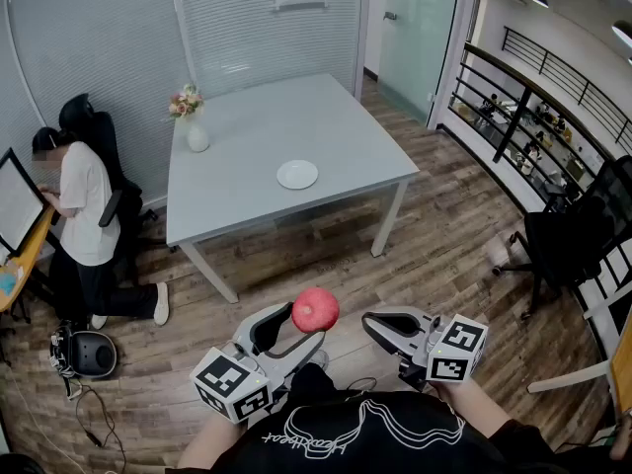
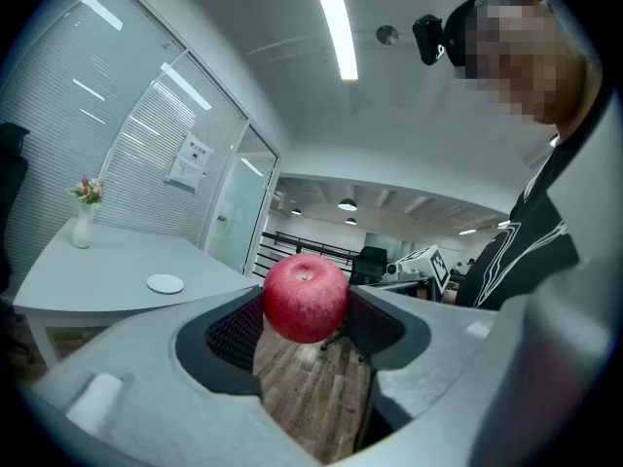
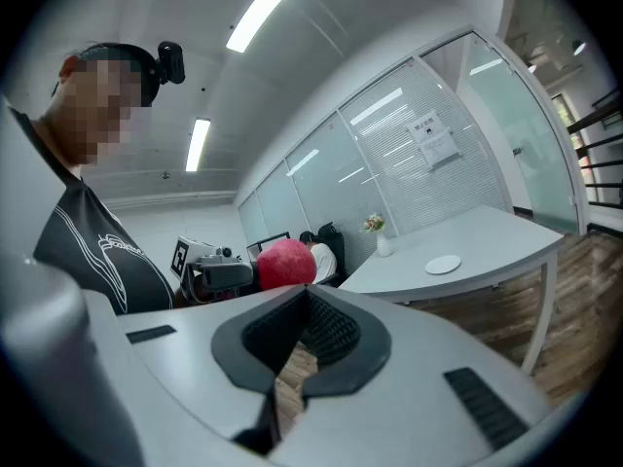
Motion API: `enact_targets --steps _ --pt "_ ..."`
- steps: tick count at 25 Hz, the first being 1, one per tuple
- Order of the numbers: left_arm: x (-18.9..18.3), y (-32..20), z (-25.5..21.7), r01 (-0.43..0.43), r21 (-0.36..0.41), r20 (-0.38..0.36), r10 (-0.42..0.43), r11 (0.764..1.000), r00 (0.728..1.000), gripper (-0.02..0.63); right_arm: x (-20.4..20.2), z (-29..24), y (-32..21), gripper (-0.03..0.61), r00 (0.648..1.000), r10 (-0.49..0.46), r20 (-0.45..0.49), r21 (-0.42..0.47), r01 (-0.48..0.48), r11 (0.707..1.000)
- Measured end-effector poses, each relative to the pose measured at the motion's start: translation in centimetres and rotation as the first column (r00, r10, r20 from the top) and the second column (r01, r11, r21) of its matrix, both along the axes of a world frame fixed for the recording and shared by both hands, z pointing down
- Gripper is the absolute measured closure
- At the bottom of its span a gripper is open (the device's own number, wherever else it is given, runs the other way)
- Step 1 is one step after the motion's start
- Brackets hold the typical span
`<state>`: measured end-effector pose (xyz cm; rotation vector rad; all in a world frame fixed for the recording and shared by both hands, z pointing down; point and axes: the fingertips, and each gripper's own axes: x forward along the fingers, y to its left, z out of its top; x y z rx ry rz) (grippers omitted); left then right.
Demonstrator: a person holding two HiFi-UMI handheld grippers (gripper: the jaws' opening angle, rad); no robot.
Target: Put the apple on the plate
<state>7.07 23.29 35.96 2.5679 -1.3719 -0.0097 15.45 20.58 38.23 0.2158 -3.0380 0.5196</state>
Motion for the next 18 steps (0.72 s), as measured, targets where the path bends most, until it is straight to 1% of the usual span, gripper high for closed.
enact_targets --steps 10,15,18 --pt "2.0 1.0 -1.1 0.017 0.0 0.05 -0.017 1.0 0.999 0.333 1.7 -1.9 1.3 0.571 0.999 -0.003 0.035 0.02 0.002 1.0" --pt "3.3 1.4 -2.0 0.022 0.01 0.076 -0.023 1.0 0.997 0.333 2.6 -1.9 1.5 0.57 0.998 -0.016 0.062 -0.02 0.017 1.0" --pt "3.5 1.4 -2.0 0.029 0.011 0.086 -0.03 1.0 0.996 0.333 2.8 -1.2 1.2 0.569 0.998 -0.008 0.062 -0.042 0.011 0.999"
